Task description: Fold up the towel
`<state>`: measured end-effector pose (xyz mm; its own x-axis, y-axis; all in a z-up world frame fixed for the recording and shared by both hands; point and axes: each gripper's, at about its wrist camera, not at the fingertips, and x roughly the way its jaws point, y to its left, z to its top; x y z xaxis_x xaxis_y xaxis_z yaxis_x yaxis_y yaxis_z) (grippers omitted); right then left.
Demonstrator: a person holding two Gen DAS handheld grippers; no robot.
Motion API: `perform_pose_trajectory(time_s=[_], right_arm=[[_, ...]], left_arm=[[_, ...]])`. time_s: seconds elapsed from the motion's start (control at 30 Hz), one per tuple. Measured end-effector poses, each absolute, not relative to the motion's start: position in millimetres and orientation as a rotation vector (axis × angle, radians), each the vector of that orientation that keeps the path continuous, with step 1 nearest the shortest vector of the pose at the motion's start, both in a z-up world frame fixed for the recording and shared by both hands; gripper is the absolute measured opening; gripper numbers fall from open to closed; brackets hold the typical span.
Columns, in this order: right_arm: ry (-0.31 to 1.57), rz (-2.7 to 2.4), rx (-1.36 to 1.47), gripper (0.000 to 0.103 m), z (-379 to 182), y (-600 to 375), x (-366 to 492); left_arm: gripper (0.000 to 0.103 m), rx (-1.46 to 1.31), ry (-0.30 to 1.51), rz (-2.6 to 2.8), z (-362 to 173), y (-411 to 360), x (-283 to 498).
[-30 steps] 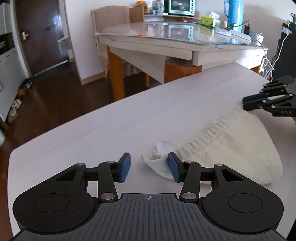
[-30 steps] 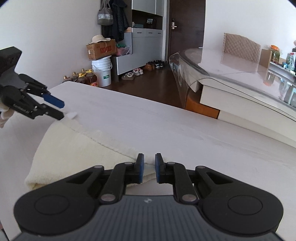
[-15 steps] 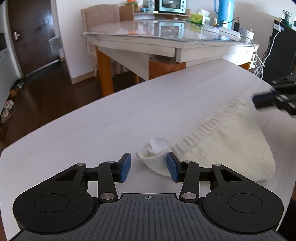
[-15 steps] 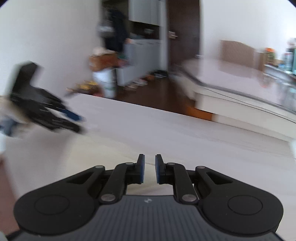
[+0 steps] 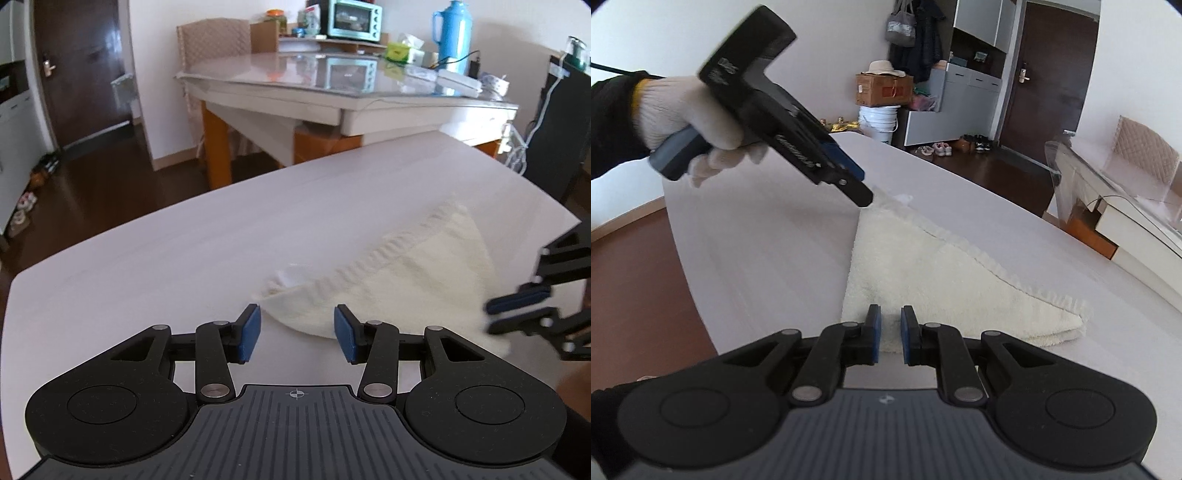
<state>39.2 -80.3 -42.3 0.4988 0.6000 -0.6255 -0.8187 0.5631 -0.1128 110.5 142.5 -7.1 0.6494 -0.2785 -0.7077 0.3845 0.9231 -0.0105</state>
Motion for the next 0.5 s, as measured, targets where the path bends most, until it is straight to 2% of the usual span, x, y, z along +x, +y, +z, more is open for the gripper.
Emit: perform_pose_trajectory(time_s=[0.3, 0.5], right_arm=[[0.577, 0.886, -0.328, 0.015, -38.0, -94.3, 33.1], [0.540, 0.812, -0.217, 0.019, -18.8, -120.7, 40.1]], left_arm=[[0.051, 0.154, 0.780, -0.415, -16.3, 111.2, 81.7], [0.052, 0.147, 0.792, -0.353, -23.5, 104.3, 77.9]])
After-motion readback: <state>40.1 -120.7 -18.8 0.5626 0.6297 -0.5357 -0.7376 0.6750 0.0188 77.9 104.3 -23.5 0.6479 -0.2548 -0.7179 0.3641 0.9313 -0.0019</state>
